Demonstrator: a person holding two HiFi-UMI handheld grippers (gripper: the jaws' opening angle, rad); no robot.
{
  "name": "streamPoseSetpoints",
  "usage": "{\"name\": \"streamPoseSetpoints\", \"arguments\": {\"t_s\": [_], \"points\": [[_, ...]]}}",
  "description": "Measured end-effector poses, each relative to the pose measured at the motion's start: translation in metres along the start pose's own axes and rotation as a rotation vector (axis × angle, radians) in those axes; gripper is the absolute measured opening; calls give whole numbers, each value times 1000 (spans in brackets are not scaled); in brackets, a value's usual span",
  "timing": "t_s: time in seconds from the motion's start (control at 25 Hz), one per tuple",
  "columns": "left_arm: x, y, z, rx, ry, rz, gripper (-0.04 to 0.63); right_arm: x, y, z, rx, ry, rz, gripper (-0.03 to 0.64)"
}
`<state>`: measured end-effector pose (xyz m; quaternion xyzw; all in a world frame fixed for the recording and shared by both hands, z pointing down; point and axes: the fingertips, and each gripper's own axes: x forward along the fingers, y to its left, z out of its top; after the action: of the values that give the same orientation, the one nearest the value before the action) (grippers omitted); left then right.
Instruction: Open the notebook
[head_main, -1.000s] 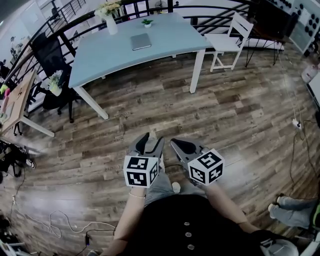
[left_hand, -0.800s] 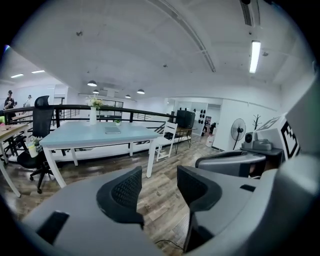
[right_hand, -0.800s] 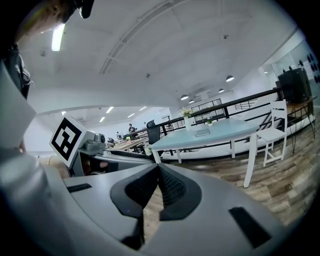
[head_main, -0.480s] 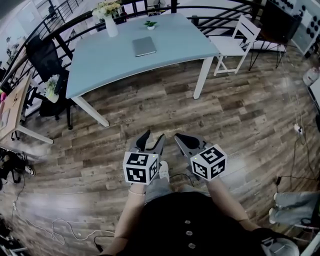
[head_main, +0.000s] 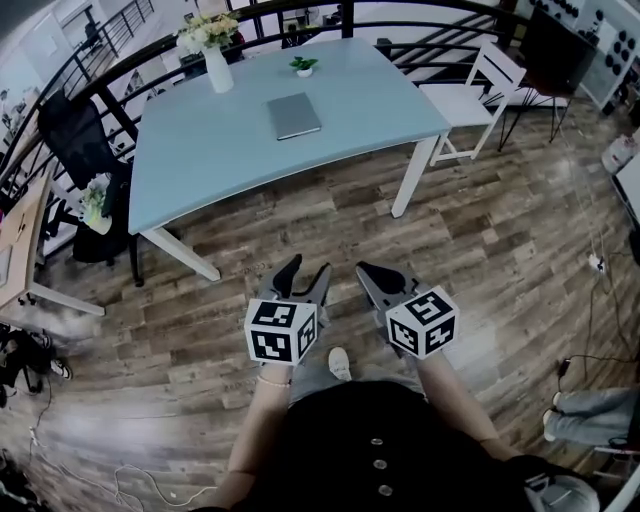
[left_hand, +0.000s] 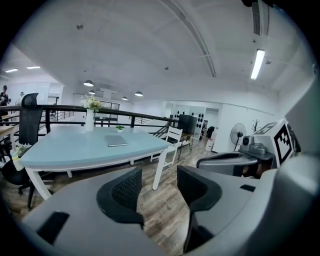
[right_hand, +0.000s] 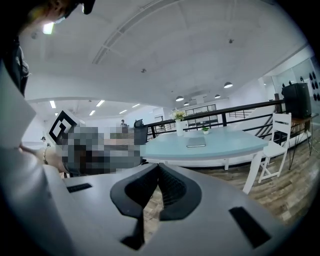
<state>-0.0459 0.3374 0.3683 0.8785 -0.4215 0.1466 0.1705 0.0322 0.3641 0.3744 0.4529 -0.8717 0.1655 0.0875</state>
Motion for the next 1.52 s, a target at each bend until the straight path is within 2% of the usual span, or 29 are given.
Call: {"name": "streamPoseSetpoints", "arguments": {"t_s": [0.28, 0.76, 1.0, 1.36, 1.52], "points": [[19, 28, 6, -23, 14, -12, 219, 30, -14, 7, 21, 16, -22, 5], [44, 48, 5, -52, 37, -20, 219, 56, -32, 8, 26, 36, -20, 5], [72, 65, 13, -58, 48, 2, 219, 79, -61, 21, 82, 14, 21, 5], [135, 118, 47, -59, 57, 71, 219, 151, -115, 49, 63, 33, 89, 5], [168, 144, 74, -69, 33, 114, 219, 181, -147, 69, 43, 42, 123, 5]]}}
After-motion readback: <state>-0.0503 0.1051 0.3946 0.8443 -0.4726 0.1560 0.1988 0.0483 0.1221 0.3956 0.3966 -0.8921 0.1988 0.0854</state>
